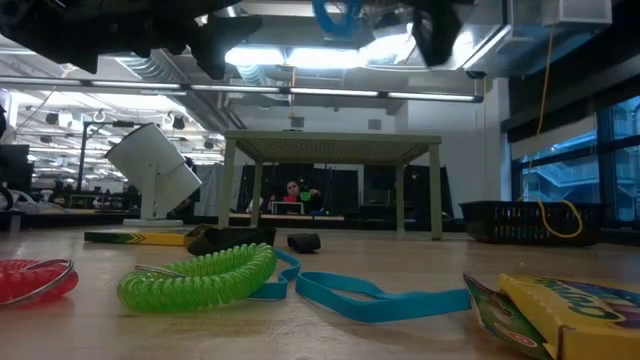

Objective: Pick & Place Office Desk Supplies
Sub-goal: Put the blue spring keychain into the bottom right black bin

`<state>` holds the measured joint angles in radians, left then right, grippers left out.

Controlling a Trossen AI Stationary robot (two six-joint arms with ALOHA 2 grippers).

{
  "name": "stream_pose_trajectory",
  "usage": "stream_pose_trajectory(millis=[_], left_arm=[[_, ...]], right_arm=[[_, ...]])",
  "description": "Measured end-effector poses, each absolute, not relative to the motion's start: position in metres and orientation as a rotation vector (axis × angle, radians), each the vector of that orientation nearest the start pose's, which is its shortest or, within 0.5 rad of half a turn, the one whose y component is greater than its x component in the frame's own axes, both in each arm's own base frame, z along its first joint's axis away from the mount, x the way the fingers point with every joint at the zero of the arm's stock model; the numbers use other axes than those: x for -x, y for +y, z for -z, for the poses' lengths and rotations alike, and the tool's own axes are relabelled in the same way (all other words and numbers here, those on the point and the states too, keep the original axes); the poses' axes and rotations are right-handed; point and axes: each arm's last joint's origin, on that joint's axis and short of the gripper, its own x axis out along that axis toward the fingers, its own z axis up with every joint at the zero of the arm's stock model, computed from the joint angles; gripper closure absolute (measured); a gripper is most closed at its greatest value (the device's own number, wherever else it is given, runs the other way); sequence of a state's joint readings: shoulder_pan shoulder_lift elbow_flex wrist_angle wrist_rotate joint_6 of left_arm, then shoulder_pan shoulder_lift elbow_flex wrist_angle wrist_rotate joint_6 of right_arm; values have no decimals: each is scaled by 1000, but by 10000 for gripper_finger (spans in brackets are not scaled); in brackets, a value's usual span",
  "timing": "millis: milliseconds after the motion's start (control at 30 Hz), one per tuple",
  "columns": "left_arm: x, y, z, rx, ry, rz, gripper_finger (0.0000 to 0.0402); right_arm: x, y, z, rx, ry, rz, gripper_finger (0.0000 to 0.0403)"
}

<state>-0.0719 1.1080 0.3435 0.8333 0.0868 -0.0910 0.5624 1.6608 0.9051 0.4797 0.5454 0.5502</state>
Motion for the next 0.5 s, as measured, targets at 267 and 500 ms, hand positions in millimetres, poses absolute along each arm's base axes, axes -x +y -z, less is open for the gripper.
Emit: stream_pose_trajectory(millis=[267, 500], left_arm=[[-216, -18, -220, 90, -62, 161, 203], [-216, -18, -220, 90, -60, 161, 203]], right_arm=[[-260, 181, -227, -818, 574, 69, 382], [-214, 189, -238, -1039, 882, 85, 382]])
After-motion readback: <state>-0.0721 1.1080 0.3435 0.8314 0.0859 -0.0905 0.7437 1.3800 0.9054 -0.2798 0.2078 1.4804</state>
